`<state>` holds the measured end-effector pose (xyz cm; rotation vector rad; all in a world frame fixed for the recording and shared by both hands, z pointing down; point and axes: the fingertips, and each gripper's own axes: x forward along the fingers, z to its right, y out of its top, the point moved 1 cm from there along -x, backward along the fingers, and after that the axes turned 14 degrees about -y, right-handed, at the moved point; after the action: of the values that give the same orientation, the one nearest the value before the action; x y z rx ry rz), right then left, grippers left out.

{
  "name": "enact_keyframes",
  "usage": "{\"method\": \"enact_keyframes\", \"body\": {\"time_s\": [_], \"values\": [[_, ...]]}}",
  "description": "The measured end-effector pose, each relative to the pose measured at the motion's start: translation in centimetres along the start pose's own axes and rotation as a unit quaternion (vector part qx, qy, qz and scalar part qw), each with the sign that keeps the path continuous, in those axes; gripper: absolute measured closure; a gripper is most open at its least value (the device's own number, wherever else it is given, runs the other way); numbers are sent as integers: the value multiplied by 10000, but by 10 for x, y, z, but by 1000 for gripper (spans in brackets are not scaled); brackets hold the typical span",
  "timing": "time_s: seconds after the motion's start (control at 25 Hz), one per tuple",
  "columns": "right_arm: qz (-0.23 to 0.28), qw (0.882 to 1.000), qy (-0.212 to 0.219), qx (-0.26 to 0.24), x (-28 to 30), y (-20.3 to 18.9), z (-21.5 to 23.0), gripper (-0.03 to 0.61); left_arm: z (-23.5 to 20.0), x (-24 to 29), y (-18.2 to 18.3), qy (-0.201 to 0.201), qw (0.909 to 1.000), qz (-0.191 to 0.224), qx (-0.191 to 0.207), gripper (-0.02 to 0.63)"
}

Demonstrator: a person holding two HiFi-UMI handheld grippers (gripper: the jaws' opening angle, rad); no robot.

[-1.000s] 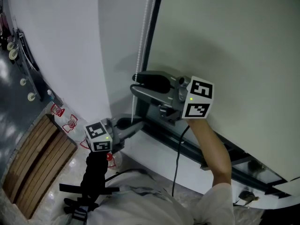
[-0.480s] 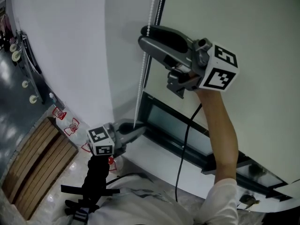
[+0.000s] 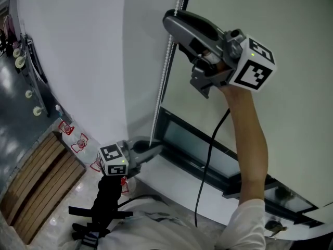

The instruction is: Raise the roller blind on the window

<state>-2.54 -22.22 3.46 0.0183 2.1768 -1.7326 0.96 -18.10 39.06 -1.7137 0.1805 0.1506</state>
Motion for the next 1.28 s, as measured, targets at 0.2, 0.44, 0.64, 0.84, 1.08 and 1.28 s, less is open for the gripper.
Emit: {"method": "enact_keyframes", "body": {"time_s": [0.2,0.44,0.64,0.84,1.08,1.28], "values": [[19,9999,-105,129,-3,-2,3,560,1,0,-4,0,10000,-14,-59,615],[-158,9992,20,365,-6,-4,-3,563,2,-2,-8,-34,10000,-3,-81,615],[-174,9989,-14,427,-13,-9,-5,563,2,-3,-8,-19,10000,0,-95,615],[-529,9983,-61,231,-18,-37,-7,564,-2,-2,-7,-21,10000,2,-94,615],[-721,9967,-101,358,-31,-70,-17,563,1,-1,-5,-37,10000,11,-85,615],[-1100,9929,-99,439,-40,-117,-23,565,-3,-1,-2,-23,9999,17,-105,615]]}}
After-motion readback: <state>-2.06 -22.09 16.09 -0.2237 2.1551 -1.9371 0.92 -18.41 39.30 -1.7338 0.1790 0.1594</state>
